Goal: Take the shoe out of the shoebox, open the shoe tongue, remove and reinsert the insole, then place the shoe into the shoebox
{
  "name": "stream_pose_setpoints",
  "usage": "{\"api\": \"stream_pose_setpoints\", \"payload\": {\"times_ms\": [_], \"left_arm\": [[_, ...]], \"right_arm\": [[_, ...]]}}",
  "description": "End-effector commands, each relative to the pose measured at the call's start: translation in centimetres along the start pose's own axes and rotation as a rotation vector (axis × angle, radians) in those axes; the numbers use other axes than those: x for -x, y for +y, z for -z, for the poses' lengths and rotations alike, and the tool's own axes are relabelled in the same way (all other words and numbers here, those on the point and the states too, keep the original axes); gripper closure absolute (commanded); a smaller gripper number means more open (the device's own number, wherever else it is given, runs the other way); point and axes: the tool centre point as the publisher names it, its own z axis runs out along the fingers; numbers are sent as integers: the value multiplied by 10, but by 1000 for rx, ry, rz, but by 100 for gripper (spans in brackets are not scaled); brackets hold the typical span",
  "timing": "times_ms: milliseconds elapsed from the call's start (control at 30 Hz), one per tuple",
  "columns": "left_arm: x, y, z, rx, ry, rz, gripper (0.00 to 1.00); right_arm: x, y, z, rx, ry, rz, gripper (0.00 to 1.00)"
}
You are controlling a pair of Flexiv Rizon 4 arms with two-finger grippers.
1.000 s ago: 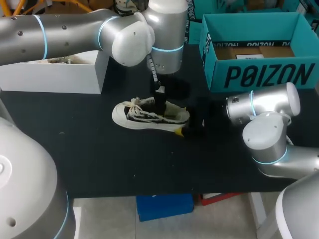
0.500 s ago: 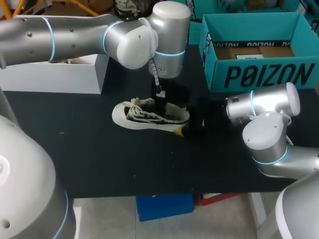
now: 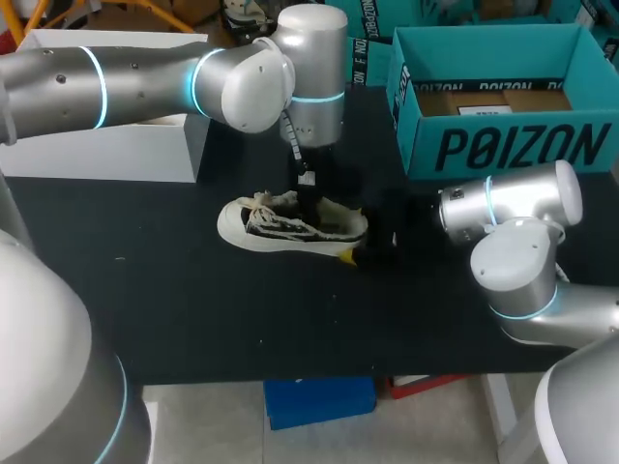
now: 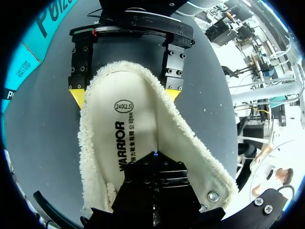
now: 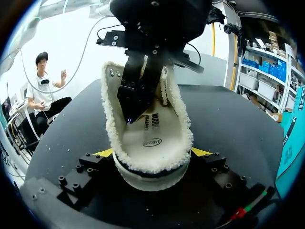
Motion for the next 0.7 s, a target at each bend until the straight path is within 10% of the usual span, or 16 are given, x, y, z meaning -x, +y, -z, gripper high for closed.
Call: {"api": "stream_pose_setpoints", "payload": {"times_ms": [33,400,500,700], "left_arm": [[0,-1,-25,0,2,-7,100],[-13,-6,-28,11,-21,-26,100],[-15,-6,-37,4,-20,-33,55],[-9,-5,-50,-13,-8,-33,58]], "right_arm": [[1,-3,-6,-4,-2,-3,100],[1,-3,-6,-4,-2,-3,100],[1,-3,-6,-4,-2,-3,100],[1,-3,-6,-4,-2,-3,100]]}}
